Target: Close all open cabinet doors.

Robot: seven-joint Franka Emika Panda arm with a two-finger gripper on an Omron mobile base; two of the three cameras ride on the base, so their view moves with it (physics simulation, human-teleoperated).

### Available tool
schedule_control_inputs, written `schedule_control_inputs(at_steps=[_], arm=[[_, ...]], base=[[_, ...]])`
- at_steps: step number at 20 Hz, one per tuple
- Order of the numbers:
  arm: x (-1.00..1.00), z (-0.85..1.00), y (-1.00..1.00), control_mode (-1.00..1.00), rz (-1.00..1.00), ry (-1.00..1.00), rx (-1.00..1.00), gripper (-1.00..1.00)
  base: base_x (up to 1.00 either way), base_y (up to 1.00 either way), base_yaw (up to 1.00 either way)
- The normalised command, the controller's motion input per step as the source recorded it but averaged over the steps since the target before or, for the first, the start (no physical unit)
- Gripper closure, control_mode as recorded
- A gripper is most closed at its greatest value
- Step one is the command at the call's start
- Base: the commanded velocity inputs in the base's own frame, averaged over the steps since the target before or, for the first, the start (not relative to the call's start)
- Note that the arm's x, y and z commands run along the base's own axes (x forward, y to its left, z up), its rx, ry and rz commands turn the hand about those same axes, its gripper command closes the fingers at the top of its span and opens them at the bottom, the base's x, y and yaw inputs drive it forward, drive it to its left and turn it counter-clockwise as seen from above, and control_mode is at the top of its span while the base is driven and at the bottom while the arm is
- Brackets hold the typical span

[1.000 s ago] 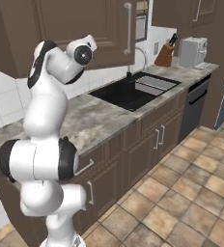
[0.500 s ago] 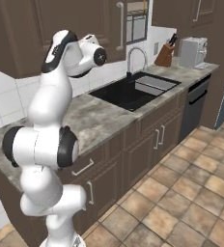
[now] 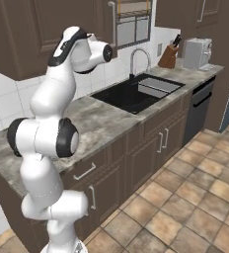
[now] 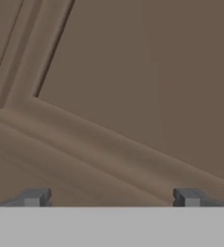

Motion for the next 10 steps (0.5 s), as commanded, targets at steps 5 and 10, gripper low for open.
schedule_control_inputs(at_steps=[5, 10], arm=[[0.0, -0.01, 0.75, -1.0, 0.15, 0.07, 0.0, -1.0], [0.0, -0.16, 0.86, -1.0, 0.12, 0.01, -0.03, -1.0]], base=[[0.0, 0.0, 0.0], [0.0, 0.0, 0.0]])
